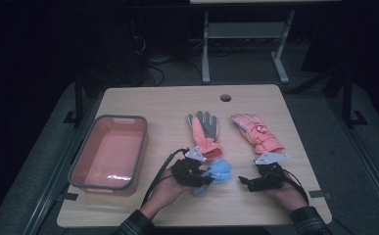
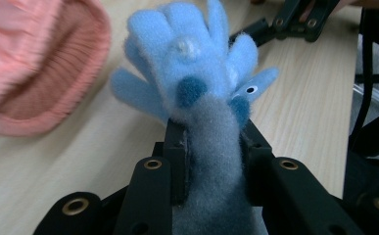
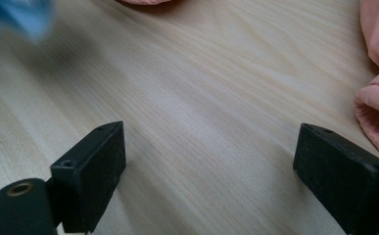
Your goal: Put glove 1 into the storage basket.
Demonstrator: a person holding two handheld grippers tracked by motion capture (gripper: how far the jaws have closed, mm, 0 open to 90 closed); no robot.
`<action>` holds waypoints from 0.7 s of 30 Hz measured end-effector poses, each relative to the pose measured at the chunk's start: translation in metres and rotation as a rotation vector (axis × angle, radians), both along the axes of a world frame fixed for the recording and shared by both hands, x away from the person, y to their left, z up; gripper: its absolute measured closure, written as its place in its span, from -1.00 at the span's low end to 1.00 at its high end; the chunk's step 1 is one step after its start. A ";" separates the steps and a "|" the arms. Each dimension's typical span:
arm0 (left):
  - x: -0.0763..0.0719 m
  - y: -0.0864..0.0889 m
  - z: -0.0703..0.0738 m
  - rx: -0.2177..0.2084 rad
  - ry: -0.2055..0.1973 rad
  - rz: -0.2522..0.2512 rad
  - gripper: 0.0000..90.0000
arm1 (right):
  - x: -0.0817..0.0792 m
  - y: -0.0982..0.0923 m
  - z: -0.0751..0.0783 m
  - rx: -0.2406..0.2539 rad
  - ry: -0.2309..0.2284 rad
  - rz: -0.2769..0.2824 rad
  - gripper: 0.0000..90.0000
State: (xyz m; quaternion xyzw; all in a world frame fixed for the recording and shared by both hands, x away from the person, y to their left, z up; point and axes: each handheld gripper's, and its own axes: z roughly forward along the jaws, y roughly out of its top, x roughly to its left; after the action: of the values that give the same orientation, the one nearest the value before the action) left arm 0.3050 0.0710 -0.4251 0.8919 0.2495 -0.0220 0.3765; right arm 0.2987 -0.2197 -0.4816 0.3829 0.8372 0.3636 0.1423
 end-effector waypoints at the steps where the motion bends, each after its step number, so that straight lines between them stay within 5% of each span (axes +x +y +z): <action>1: 0.000 0.000 0.000 0.000 0.000 0.000 0.58 | 0.000 0.000 0.000 0.000 -0.001 0.000 -0.75; 21: 0.018 0.066 0.057 -0.056 -0.064 0.157 0.58 | 0.000 0.000 0.000 0.001 0.000 0.000 -0.75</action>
State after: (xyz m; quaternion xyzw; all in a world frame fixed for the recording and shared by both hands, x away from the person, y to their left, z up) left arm 0.3225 0.1368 -0.3683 0.8591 0.3057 0.0292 0.4094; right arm 0.2987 -0.2196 -0.4816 0.3830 0.8370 0.3639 0.1425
